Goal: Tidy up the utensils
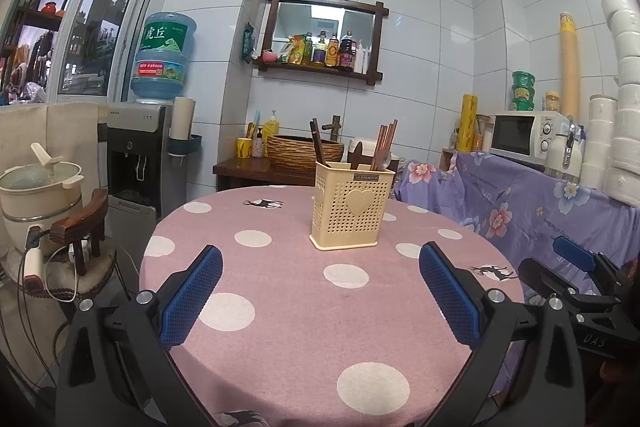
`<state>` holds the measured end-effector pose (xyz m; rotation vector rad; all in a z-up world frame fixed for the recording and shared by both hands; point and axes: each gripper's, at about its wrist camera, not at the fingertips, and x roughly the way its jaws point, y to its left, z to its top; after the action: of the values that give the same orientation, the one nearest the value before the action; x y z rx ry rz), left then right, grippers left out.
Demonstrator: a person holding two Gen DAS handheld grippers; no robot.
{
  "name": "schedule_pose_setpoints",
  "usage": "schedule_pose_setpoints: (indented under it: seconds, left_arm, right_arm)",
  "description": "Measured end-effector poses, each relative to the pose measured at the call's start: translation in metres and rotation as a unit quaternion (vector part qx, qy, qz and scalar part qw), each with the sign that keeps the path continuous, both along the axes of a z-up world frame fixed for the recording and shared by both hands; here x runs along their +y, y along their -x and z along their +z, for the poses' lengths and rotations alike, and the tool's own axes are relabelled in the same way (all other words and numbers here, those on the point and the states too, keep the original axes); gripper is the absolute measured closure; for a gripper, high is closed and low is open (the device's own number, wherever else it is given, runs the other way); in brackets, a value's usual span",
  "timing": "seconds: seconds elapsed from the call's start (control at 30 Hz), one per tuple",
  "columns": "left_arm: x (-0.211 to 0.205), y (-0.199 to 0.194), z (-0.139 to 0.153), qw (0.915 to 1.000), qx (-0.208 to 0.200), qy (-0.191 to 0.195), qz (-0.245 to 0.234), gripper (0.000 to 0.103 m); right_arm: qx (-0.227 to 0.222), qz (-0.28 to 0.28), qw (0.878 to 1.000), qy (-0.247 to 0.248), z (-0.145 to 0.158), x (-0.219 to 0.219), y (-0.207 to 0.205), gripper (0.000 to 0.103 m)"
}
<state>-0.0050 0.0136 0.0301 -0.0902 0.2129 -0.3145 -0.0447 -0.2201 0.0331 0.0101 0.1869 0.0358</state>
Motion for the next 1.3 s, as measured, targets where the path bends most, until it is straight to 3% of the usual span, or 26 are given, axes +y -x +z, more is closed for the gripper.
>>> schedule_pose_setpoints:
  seconds: [1.3]
  left_arm:
    - [-0.0040,0.0006,-0.0001,0.9999,0.006,-0.009,0.010,0.005]
  right_arm:
    - [0.008,0.001,1.000,-0.005,-0.0023,0.0001,-0.0008,0.006]
